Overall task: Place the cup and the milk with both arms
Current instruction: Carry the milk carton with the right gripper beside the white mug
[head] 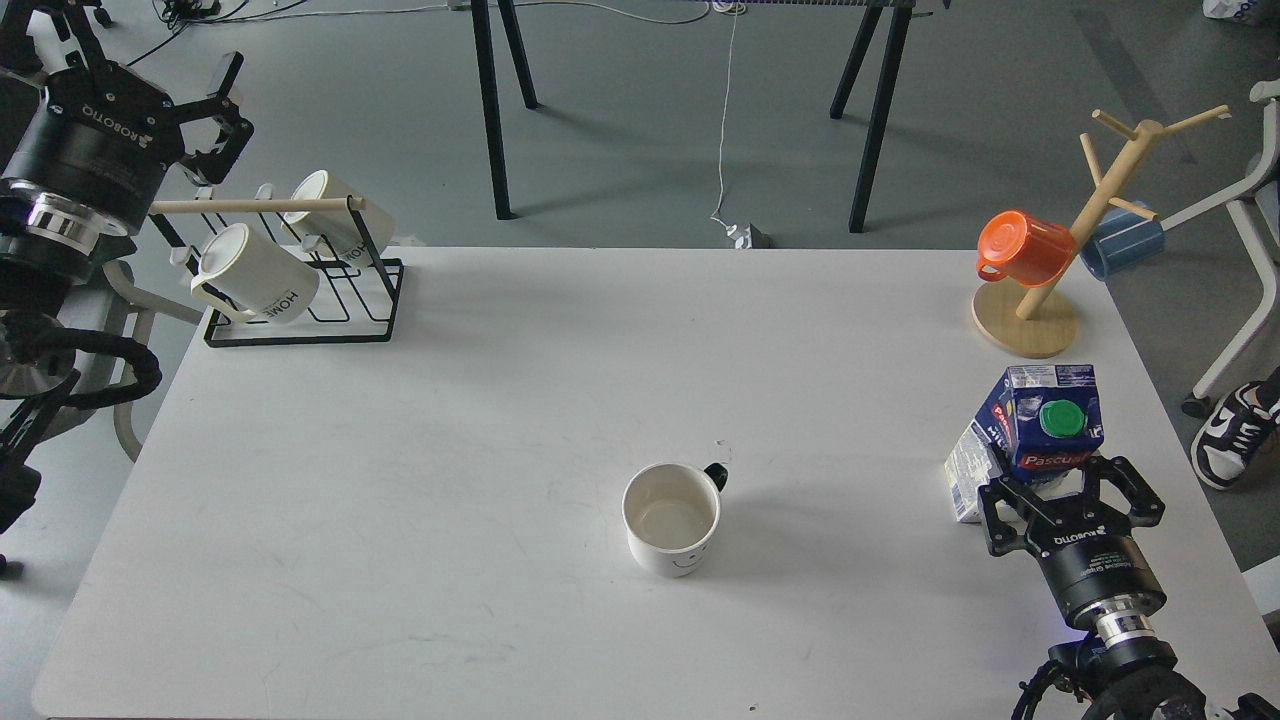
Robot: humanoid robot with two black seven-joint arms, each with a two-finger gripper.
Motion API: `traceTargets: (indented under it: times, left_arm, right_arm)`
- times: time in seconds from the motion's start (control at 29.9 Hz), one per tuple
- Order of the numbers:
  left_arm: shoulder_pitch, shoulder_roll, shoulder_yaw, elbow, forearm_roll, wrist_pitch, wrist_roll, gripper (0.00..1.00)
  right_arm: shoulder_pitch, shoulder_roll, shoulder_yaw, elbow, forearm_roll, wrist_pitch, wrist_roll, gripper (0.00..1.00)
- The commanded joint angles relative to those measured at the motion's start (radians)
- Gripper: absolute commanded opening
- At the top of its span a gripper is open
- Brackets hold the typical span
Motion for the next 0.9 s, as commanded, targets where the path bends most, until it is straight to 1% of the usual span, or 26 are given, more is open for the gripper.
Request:
traceTargets:
  times: [0.0, 0.13, 0.27, 0.33, 0.44, 0.6, 0.7, 0.87]
  left_arm:
    - [-0.001, 0.006, 0.002, 0.002, 0.000, 0.006, 0.001, 1.00]
    - [-0.001, 0.015, 0.002, 0.002, 0.000, 0.028, 0.001, 1.00]
    - [-0.001, 0.024, 0.003, 0.003, 0.003, 0.028, 0.001, 1.00]
    - [-0.001, 0.024, 0.003, 0.008, 0.003, 0.029, 0.001, 1.00]
    - [0.000, 0.024, 0.003, 0.011, 0.003, 0.034, 0.001, 1.00]
    - [0.002, 0.027, 0.005, 0.016, 0.005, 0.035, 0.001, 1.00]
    - [0.011, 0.024, 0.012, 0.017, 0.005, 0.043, 0.001, 1.00]
    - [0.013, 0.017, 0.017, 0.025, 0.005, 0.045, 0.001, 1.00]
  right_arm:
    - [-0.002, 0.016, -0.037, 0.036, 0.000, 0.000, -0.005, 0.66]
    - [0.004, 0.053, -0.066, 0.075, -0.028, 0.000, -0.006, 0.66]
    - [0.008, 0.140, -0.087, 0.087, -0.107, 0.000, -0.012, 0.66]
    - [0.034, 0.199, -0.145, 0.073, -0.164, 0.000, -0.011, 0.66]
    - [0.063, 0.252, -0.209, 0.028, -0.194, 0.000, -0.011, 0.66]
    - [0.103, 0.363, -0.250, -0.066, -0.209, 0.000, -0.011, 0.66]
    - [0.105, 0.363, -0.252, -0.098, -0.215, 0.000, -0.011, 0.67]
    - [0.105, 0.363, -0.250, -0.108, -0.215, 0.000, -0.011, 0.67]
